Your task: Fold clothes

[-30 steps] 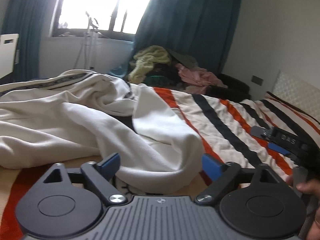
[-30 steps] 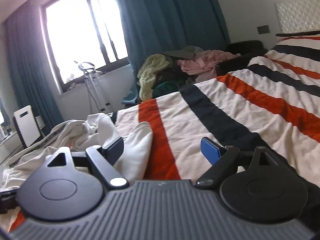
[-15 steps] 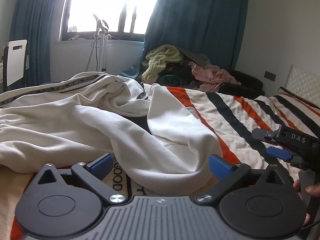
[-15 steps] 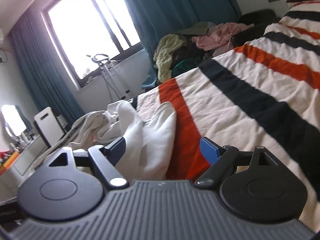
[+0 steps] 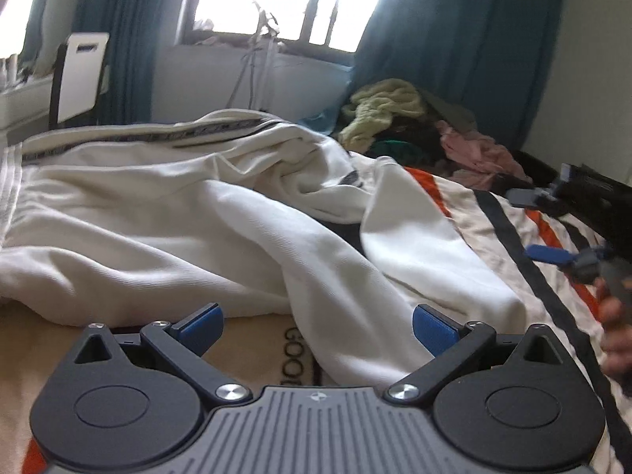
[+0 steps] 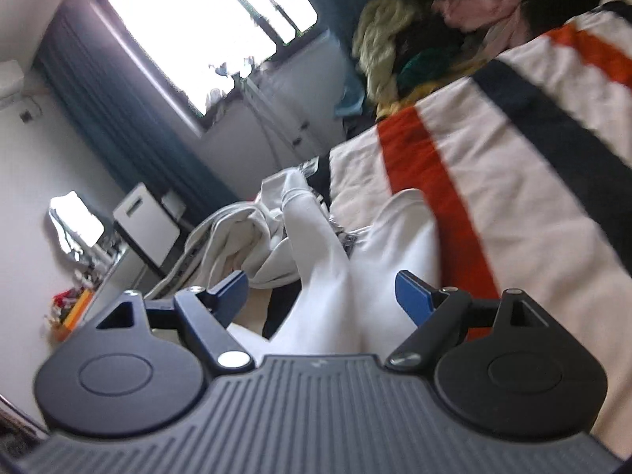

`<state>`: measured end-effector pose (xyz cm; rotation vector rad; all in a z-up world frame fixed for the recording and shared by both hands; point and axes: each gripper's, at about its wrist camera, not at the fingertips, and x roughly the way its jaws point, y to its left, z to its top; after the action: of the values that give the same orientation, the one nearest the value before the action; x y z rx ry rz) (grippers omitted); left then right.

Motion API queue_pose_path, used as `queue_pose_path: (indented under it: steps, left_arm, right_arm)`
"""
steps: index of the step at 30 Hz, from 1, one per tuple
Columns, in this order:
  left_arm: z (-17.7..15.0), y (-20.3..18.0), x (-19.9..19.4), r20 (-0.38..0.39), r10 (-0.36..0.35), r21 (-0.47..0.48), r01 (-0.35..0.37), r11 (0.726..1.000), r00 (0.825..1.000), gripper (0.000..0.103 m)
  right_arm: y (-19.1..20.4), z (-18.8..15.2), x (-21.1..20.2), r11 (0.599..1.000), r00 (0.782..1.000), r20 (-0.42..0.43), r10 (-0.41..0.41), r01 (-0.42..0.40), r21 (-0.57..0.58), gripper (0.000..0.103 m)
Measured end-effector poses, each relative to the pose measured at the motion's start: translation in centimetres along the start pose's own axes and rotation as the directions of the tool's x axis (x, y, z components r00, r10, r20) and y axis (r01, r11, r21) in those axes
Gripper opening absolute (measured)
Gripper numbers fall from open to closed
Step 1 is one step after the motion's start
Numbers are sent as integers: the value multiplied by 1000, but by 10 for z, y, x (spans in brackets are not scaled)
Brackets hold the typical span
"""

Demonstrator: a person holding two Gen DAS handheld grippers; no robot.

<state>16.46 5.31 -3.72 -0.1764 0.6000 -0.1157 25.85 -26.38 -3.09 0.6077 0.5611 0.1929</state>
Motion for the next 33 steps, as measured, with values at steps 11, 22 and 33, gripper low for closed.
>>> queue_pose_path:
  steps: [11,22,33]
  left_arm:
    - [-2,21,55,27,46,-60,-44,997,999,103]
    - [1,28,54,76,27,-126,-17,992,997,103]
    - [4,32,32,48,37,-187,-27,982,998,103]
  right_arm:
    - [34,20,176,951,946,-222,-235,176,-254,24]
    - [49,121,26,967,939,296,-175,221,-128,6]
    - [-123,46,-164,852,762,415,-498,340,398,7]
